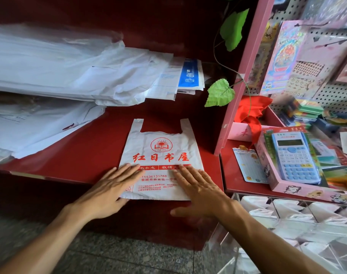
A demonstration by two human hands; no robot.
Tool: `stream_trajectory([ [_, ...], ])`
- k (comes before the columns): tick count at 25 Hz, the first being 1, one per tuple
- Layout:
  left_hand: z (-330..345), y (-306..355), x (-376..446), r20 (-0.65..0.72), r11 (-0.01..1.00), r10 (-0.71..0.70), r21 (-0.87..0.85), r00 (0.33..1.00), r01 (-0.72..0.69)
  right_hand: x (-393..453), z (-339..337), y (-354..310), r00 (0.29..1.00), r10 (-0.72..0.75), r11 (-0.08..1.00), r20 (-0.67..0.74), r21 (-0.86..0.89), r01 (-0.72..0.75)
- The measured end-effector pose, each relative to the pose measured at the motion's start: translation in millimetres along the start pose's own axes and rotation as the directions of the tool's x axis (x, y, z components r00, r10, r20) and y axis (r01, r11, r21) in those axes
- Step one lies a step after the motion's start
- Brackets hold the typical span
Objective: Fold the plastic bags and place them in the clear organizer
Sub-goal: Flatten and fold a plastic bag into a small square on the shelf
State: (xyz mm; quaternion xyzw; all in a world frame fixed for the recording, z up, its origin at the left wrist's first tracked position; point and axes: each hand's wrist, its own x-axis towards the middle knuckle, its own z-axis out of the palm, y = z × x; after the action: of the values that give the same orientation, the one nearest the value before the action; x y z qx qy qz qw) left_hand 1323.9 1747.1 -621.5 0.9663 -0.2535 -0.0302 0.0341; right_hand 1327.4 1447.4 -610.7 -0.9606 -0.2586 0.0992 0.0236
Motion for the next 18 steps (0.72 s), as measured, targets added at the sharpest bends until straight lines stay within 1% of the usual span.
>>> stream_trajectory([
  [2, -1, -4, -7, -0.025, 0.999, 0.016, -0.036, 1.0, -0.017, -8, -1, 10, 1.0, -0.023, 1.0, -0.021, -0.014, 0.022],
  [3, -1, -5, -9, -0.049, 0.997, 0.007, -0.082, 0.999, -0.011, -12, -3, 15, 0.999, -0.027, 0.999, -0.043, 0.031, 0.028],
  [4, -1, -7, -10, -0.099, 0.989, -0.007, -0.146, 0.995, -0.007, -15, -5, 19, 0.996, -0.036, 0.992, -0.085, 0.12, 0.047],
  [5, -1, -9, -11, -0.152, 0.974, -0.052, -0.227, 0.987, 0.016, -18, -8, 22, 0.989, -0.03, 0.972, -0.142, 0.227, 0.062],
  [7, -5, -10, -14, -0.235, 0.929, -0.166, -0.364, 0.958, 0.072, -24, -14, 28, 0.958, 0.029, 0.916, -0.285, 0.391, 0.088],
  [8, -5, -12, -15, -0.258, 0.908, -0.201, -0.412, 0.945, 0.08, -25, -17, 29, 0.943, 0.073, 0.895, -0.324, 0.439, 0.081],
  [11, -13, -7, -16, -0.262, 0.825, -0.278, -0.558, 0.924, 0.09, -24, -16, 38, 0.928, 0.183, 0.818, -0.324, 0.574, 0.039],
  [13, -19, 0, -17, -0.268, 0.776, -0.334, -0.622, 0.904, 0.102, -22, -15, 42, 0.942, 0.224, 0.703, -0.249, 0.711, 0.021],
  [14, -20, 3, -18, -0.274, 0.752, -0.361, -0.651, 0.891, 0.104, -21, -17, 42, 0.95, 0.22, 0.672, -0.22, 0.74, 0.015],
  [16, -20, 4, -18, -0.267, 0.711, -0.416, -0.691, 0.869, 0.128, -18, -16, 40, 0.951, 0.243, 0.681, -0.189, 0.732, -0.029],
  [18, -17, -2, -15, -0.244, 0.662, -0.471, -0.733, 0.848, 0.157, -13, -16, 39, 0.929, 0.32, 0.684, -0.187, 0.724, -0.09],
])
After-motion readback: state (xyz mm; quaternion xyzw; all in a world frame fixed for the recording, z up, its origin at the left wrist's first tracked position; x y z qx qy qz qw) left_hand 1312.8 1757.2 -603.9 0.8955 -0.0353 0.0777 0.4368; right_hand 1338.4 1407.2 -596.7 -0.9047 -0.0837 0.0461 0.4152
